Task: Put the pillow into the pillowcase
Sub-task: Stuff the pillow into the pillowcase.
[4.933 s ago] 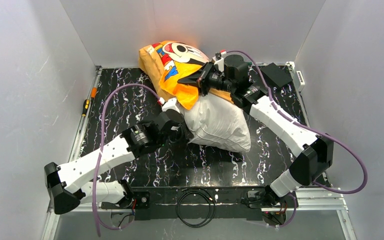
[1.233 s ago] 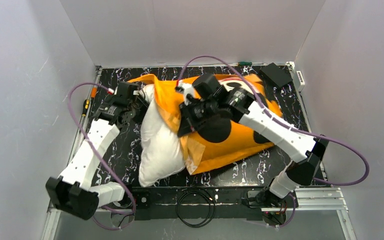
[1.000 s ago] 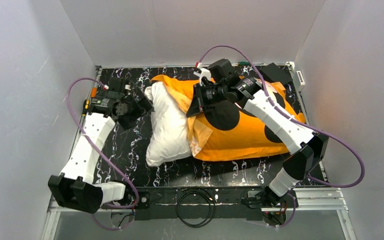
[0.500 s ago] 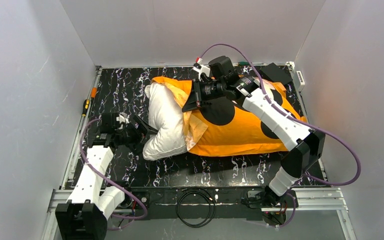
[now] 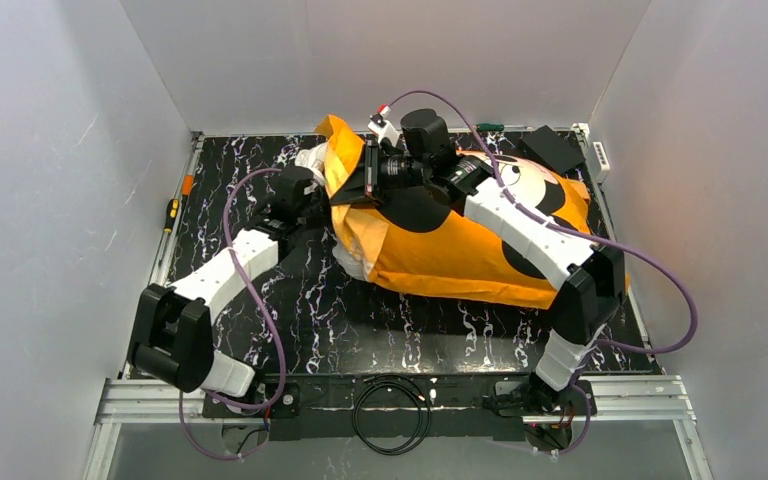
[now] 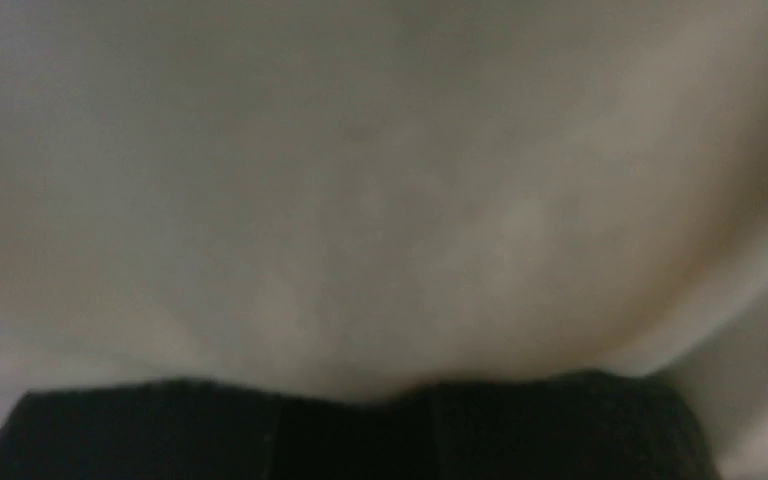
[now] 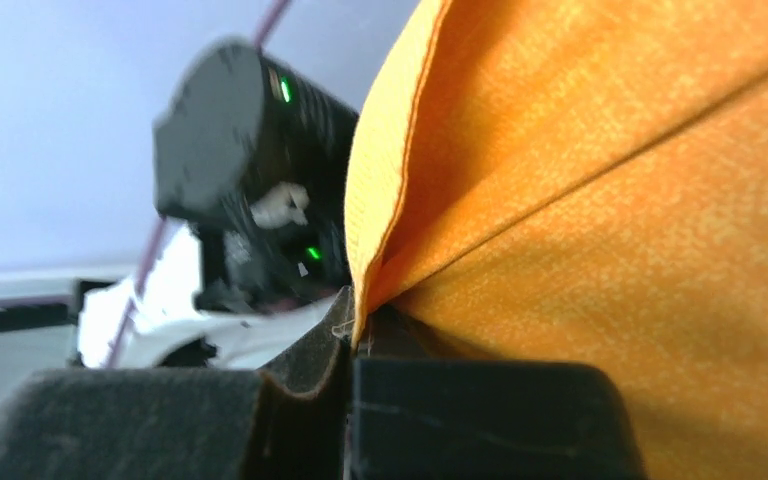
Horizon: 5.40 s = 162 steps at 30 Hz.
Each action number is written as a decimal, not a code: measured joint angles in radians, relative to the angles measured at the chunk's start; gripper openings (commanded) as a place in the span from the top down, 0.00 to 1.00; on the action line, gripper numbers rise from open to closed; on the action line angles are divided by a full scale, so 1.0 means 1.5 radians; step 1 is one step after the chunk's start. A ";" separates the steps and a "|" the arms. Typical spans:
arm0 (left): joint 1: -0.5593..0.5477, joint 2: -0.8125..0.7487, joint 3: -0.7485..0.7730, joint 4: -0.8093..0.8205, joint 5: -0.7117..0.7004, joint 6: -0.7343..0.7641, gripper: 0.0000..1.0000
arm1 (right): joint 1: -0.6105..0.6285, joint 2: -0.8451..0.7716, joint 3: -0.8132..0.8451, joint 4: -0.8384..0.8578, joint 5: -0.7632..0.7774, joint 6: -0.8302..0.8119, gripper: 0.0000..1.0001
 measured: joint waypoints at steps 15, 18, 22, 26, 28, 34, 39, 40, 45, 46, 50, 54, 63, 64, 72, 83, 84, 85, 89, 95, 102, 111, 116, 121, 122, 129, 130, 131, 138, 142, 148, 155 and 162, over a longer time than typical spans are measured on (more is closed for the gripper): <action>-0.067 0.090 0.024 0.144 -0.130 -0.036 1.00 | -0.051 0.124 0.050 0.111 -0.138 0.217 0.99; -0.075 0.077 -0.002 0.157 -0.152 -0.039 1.00 | -0.051 0.124 0.056 0.068 -0.147 0.184 0.99; -0.113 0.019 -0.061 0.115 -0.221 -0.047 1.00 | -0.031 0.118 0.084 -0.064 -0.091 0.095 0.60; -0.115 -0.064 -0.088 -0.018 -0.205 -0.034 1.00 | 0.010 0.104 0.126 -0.165 0.000 -0.012 0.36; -0.112 -0.106 -0.089 -0.082 -0.181 -0.018 1.00 | 0.022 0.092 0.145 -0.200 0.029 -0.057 0.29; -0.104 -0.180 -0.132 -0.156 -0.098 -0.013 1.00 | 0.034 0.010 0.198 -0.340 0.111 -0.195 0.27; -0.101 -0.181 -0.167 -0.145 -0.058 -0.039 1.00 | 0.037 -0.074 0.173 -0.443 0.139 -0.265 0.30; -0.101 -0.180 -0.167 -0.145 -0.054 -0.041 1.00 | 0.041 -0.087 0.157 -0.454 0.139 -0.270 0.31; -0.098 -0.175 -0.164 -0.145 -0.040 -0.041 1.00 | 0.089 -0.150 0.007 -0.473 0.125 -0.279 0.39; -0.098 -0.173 -0.164 -0.144 -0.038 -0.041 1.00 | 0.101 -0.155 -0.025 -0.470 0.123 -0.279 0.44; -0.097 -0.171 -0.164 -0.142 -0.034 -0.042 1.00 | 0.144 -0.146 -0.105 -0.450 0.122 -0.278 0.71; -0.097 -0.169 -0.164 -0.140 -0.030 -0.044 1.00 | 0.174 -0.098 -0.093 -0.427 0.118 -0.281 0.99; -0.088 -0.158 -0.161 -0.117 -0.025 -0.049 1.00 | 0.252 0.073 0.163 -0.364 0.028 -0.277 0.71; -0.085 -0.158 -0.161 -0.113 -0.025 -0.049 1.00 | 0.261 0.078 0.178 -0.356 0.025 -0.280 0.56; -0.088 -0.159 -0.168 -0.133 -0.003 -0.038 1.00 | 0.294 0.025 0.179 -0.257 -0.013 -0.299 0.29; -0.083 -0.173 -0.176 -0.143 -0.003 -0.038 0.99 | 0.073 -0.057 0.126 -0.333 0.184 -0.300 0.15; -0.083 -0.173 -0.176 -0.143 -0.003 -0.039 1.00 | 0.084 -0.046 0.129 -0.349 0.202 -0.309 0.14; -0.083 -0.173 -0.176 -0.142 -0.003 -0.039 1.00 | 0.096 -0.034 0.134 -0.365 0.220 -0.324 0.14; -0.083 -0.176 -0.176 -0.143 -0.004 -0.041 1.00 | 0.138 0.028 0.167 -0.412 0.290 -0.377 0.14; -0.081 -0.183 -0.176 -0.148 -0.012 -0.044 1.00 | 0.197 0.144 0.283 -0.461 0.417 -0.429 0.79; -0.077 -0.198 -0.182 -0.146 -0.013 -0.051 1.00 | 0.225 0.152 0.334 -0.490 0.478 -0.441 0.99; -0.070 -0.191 -0.181 -0.106 0.000 -0.059 1.00 | 0.119 0.025 0.249 -0.449 0.335 -0.369 0.99; -0.076 -0.143 -0.146 -0.036 0.016 -0.094 1.00 | 0.082 -0.035 0.190 -0.288 0.195 -0.261 0.99; -0.117 -0.065 -0.076 0.053 0.027 -0.129 1.00 | 0.081 -0.019 0.138 -0.143 0.124 -0.127 0.99; -0.116 -0.051 -0.071 0.075 0.024 -0.140 1.00 | 0.074 -0.019 0.128 -0.128 0.118 -0.101 0.99; -0.115 -0.027 -0.096 0.161 0.009 -0.172 0.92 | 0.055 -0.026 0.088 -0.110 0.100 -0.023 0.99; -0.117 -0.043 -0.115 0.163 0.005 -0.174 0.84 | 0.061 -0.026 0.088 -0.121 0.096 -0.026 0.99; -0.119 -0.063 -0.139 0.159 -0.001 -0.175 0.75 | 0.068 -0.025 0.088 -0.132 0.096 -0.033 0.99; -0.041 -0.262 -0.186 -0.141 -0.028 -0.050 0.02 | 0.113 -0.019 0.108 -0.238 0.141 -0.130 0.83; 0.024 -0.308 -0.156 -0.276 -0.034 0.046 0.02 | 0.106 -0.019 0.153 -0.303 0.176 -0.183 0.44; 0.154 -0.273 -0.186 -0.280 0.067 0.104 0.02 | 0.074 -0.023 0.182 -0.390 0.253 -0.248 0.18; 0.201 -0.151 -0.241 -0.051 0.193 0.035 0.02 | 0.046 -0.061 0.141 -0.485 0.349 -0.279 0.07; 0.135 -0.009 -0.176 0.059 0.222 0.020 0.10 | 0.007 -0.154 -0.004 -0.518 0.375 -0.284 0.07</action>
